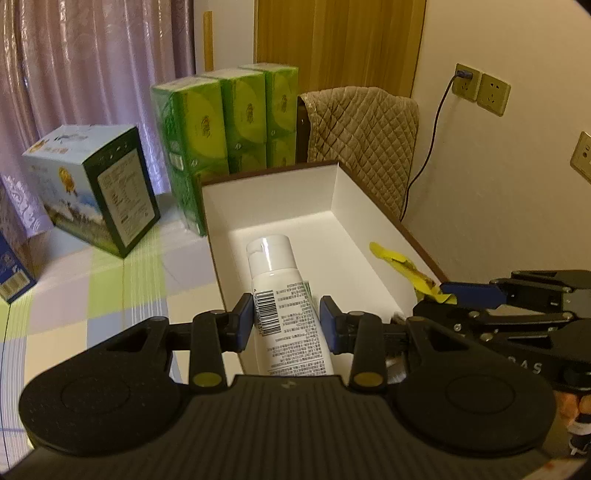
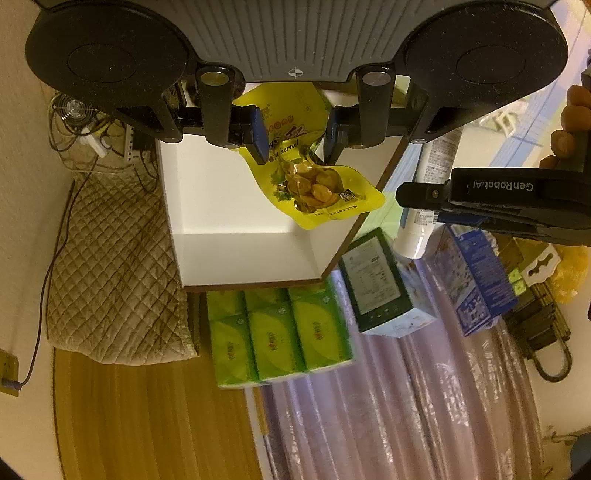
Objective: Organize objects
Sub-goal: 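Carry the lotion tube with the left tool while the right tool carries the yellow bag to the brown box, then lower the tube into the brown box and open the left tool while the right tool releases the yellow bag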
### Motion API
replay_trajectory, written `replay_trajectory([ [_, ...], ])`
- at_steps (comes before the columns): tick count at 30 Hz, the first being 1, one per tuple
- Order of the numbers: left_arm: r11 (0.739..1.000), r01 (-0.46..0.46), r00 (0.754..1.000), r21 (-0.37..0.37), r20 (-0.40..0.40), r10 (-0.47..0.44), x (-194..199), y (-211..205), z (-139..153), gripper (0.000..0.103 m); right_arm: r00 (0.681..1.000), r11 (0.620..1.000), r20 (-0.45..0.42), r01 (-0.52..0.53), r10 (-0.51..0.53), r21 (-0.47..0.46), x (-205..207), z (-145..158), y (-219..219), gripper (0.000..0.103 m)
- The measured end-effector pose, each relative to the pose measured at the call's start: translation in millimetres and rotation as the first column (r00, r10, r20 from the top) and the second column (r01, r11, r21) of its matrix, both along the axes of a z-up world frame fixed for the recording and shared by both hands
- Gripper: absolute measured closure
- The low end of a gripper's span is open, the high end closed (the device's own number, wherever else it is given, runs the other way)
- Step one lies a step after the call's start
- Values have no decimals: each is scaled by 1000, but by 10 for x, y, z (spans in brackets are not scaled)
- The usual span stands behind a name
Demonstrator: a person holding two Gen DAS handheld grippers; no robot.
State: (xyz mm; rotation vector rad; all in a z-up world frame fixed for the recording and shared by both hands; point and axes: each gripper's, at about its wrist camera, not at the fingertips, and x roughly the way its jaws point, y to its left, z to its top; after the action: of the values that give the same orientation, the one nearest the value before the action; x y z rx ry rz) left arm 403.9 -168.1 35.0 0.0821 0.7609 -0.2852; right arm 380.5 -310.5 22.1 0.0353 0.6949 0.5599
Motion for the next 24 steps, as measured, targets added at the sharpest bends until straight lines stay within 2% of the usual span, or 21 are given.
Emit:
replay_trajectory([
  [10,1000,3,1000,14,-8,-3,385,-144,-55,70,999,1000,-36,21,-22,-17,390,-117,49,74],
  [24,997,3,996,83,-89,5,984,-256,-446,70,988,993,-132,72,-84,-92,1018,-500,153,74],
])
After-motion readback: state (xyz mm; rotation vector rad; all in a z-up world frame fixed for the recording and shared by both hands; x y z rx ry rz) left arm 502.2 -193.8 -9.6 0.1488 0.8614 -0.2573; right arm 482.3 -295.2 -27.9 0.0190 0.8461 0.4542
